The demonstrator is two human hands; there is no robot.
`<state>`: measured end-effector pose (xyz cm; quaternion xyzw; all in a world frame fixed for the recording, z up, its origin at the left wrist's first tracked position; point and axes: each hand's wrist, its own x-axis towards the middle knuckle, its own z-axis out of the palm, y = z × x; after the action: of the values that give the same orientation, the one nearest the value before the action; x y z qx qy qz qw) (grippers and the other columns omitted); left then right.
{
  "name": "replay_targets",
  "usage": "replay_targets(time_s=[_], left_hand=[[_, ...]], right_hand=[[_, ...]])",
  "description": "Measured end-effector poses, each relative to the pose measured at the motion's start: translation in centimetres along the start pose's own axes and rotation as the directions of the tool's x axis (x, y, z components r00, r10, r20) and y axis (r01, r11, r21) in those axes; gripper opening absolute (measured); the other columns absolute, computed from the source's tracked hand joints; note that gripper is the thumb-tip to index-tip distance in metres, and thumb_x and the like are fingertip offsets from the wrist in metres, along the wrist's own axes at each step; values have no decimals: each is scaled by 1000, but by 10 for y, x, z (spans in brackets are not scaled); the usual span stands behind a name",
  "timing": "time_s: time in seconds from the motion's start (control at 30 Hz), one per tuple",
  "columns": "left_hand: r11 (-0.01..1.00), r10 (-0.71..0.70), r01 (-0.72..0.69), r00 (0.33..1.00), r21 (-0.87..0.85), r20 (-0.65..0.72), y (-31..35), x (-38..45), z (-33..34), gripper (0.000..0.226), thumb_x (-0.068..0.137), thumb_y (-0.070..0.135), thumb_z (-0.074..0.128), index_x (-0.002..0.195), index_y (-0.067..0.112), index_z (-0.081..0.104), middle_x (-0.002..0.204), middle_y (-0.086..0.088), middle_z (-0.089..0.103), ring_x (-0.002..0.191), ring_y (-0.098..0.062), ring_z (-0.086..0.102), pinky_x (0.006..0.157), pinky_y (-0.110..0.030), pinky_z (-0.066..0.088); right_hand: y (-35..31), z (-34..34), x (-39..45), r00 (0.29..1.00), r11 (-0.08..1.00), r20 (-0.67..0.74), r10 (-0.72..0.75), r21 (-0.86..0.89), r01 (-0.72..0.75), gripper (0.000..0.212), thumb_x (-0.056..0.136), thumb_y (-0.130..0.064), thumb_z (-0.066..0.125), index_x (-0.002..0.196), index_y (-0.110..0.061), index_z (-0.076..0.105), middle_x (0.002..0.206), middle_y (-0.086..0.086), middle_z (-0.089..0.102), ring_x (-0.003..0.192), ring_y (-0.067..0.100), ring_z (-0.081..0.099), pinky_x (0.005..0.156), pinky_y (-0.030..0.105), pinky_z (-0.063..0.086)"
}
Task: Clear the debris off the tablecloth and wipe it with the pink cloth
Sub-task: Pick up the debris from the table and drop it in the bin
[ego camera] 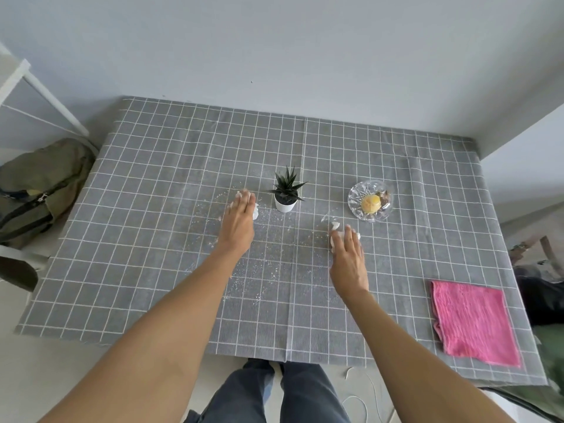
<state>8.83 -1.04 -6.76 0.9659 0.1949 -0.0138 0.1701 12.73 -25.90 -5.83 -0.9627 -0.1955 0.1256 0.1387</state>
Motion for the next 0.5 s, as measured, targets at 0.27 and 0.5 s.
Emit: replay_targets(time_s=[0.27,0.5], left_hand=[[998,-56,53,995,38,86,-5,17,5,51,99,16,44,147,10,29,156,-21,16,144,-39,13,117,-51,18],[992,-97,96,995,-79,-10,7,-6,9,53,95,-4,42,145,5,31,156,-15,20,145,-29,16,116,-40,19]], right_hand=[[10,2,3,999,999,47,21,40,-23,56,95,3,45,146,-13,31,158,19,15,144,40,14,116,49,24],[10,4,6,998,996,18,-65,60,64,64,84,22,41,140,-8,43,152,16,32,138,36,28,108,47,39]])
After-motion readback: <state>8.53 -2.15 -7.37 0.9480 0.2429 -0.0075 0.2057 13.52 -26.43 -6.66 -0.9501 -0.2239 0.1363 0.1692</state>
